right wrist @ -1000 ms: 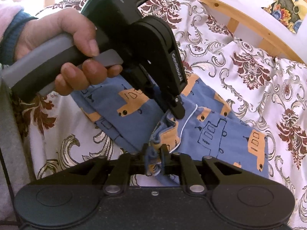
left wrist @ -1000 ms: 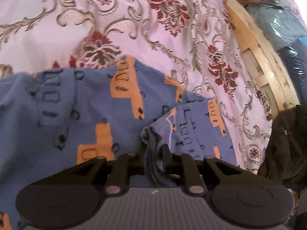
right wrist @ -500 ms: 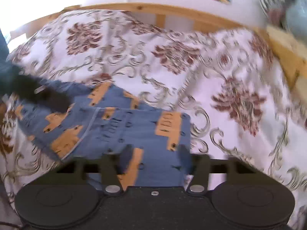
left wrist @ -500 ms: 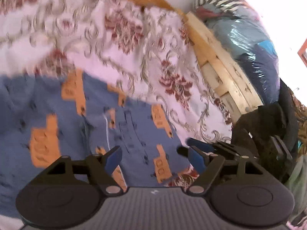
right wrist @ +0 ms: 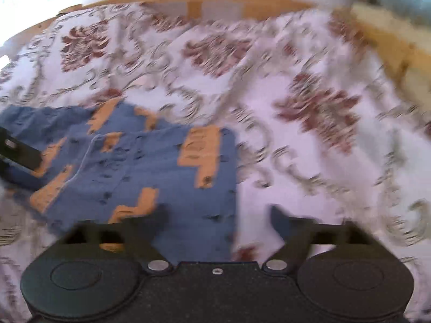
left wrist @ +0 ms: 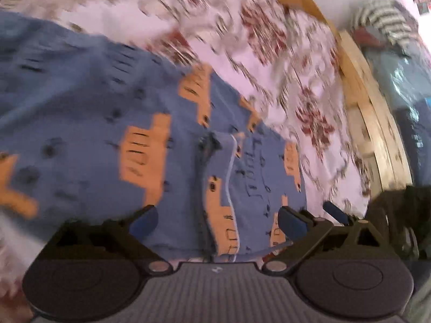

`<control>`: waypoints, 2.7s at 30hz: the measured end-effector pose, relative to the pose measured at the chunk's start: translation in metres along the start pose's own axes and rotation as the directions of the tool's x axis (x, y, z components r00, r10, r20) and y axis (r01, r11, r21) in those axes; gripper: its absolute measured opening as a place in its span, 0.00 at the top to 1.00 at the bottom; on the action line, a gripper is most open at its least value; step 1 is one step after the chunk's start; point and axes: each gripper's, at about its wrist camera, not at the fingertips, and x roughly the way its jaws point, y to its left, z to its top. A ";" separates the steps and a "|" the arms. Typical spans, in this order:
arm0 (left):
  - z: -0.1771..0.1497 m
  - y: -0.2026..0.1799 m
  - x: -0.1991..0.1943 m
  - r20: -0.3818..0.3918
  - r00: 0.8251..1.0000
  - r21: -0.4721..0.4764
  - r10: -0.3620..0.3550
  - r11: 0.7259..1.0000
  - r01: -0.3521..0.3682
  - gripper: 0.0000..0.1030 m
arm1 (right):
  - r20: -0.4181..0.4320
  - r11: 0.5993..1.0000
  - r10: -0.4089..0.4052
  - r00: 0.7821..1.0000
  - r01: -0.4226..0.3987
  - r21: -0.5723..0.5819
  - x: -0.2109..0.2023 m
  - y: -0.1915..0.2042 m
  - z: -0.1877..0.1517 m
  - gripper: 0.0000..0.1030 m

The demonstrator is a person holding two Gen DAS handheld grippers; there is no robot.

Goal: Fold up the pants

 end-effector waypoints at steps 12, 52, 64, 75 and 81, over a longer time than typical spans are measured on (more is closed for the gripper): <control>-0.042 0.001 -0.063 0.358 0.781 -0.210 0.512 0.859 -0.467 0.00 | 0.253 0.981 -0.062 0.966 0.106 -0.165 -0.024 0.042 -0.005 0.01; -0.029 0.099 -0.085 0.604 0.674 -0.610 0.426 0.791 0.047 0.08 | 0.318 0.798 -0.130 0.939 0.290 -0.529 0.028 0.191 -0.020 0.01; -0.018 0.115 -0.079 0.515 0.743 -0.683 0.429 0.728 0.054 0.50 | 0.334 0.785 -0.130 0.933 0.303 -0.541 0.030 0.193 -0.024 0.01; -0.022 0.110 -0.080 0.537 0.723 -0.653 0.435 0.757 0.031 0.83 | 0.343 0.775 -0.134 0.930 0.314 -0.548 0.031 0.195 -0.025 0.01; -0.023 0.093 -0.084 0.599 0.686 -0.581 0.412 0.813 0.019 0.86 | 0.359 0.761 -0.141 0.923 0.333 -0.556 0.030 0.199 -0.025 0.01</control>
